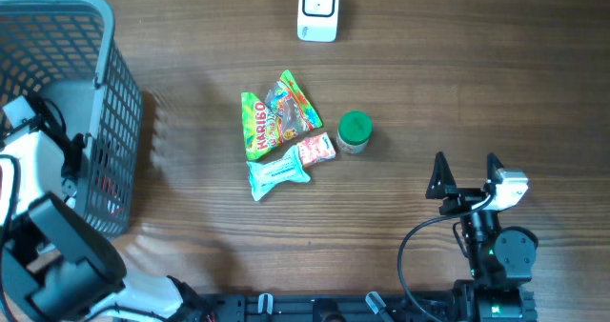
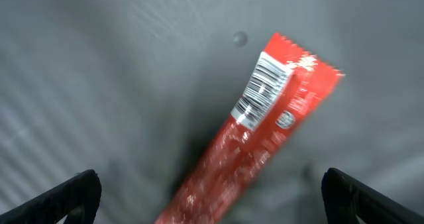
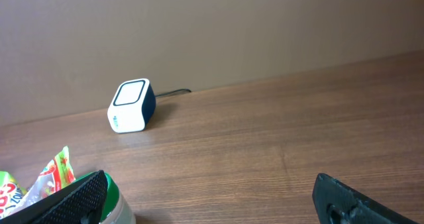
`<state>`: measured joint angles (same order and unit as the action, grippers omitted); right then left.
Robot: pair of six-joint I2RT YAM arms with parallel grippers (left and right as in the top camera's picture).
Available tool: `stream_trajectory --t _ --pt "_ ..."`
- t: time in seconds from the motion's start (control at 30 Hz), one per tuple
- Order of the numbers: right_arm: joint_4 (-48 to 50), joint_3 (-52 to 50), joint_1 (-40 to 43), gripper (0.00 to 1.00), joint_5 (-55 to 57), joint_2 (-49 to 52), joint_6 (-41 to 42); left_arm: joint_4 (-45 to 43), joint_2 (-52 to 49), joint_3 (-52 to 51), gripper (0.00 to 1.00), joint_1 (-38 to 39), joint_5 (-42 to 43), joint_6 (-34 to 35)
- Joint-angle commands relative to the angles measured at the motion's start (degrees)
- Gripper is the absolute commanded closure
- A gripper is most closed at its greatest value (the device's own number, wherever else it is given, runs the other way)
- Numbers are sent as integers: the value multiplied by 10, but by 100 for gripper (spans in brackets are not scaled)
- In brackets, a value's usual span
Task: Scan the item barcode
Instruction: 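Reach the left gripper into the basket toward the red tube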
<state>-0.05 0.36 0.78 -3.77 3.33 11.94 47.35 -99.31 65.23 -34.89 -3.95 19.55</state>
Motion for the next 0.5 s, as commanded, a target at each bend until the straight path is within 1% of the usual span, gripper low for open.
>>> stream_trajectory --t 0.0,0.1,0.13,0.17,0.2,0.23,0.27,0.3,0.33,0.47 --pt "1 -1 -4 0 8 0 1 -4 -35 -5 0 -2 8 -22" --pt "1 -1 -4 0 8 0 1 21 -55 -5 0 -2 14 -42" --pt "1 -1 -4 0 8 0 1 31 -57 -5 5 -2 14 -42" --pt "1 -1 -4 0 8 0 1 47 -58 -5 13 -2 14 -43" --pt "1 -1 -4 0 8 0 1 62 -58 -5 36 -2 14 -44" --pt "1 -1 -4 0 8 0 1 74 -58 -5 53 -2 14 -44" --pt "1 -1 -4 0 8 0 1 87 -58 -5 72 -2 14 -44" --pt "1 -1 -4 0 8 0 1 99 -58 -5 87 -2 14 -44" --pt "1 -1 -4 0 8 0 1 110 -58 -5 96 -2 14 -44" --pt "1 -1 -4 0 8 0 1 129 -56 12 96 -3 -3 -43"
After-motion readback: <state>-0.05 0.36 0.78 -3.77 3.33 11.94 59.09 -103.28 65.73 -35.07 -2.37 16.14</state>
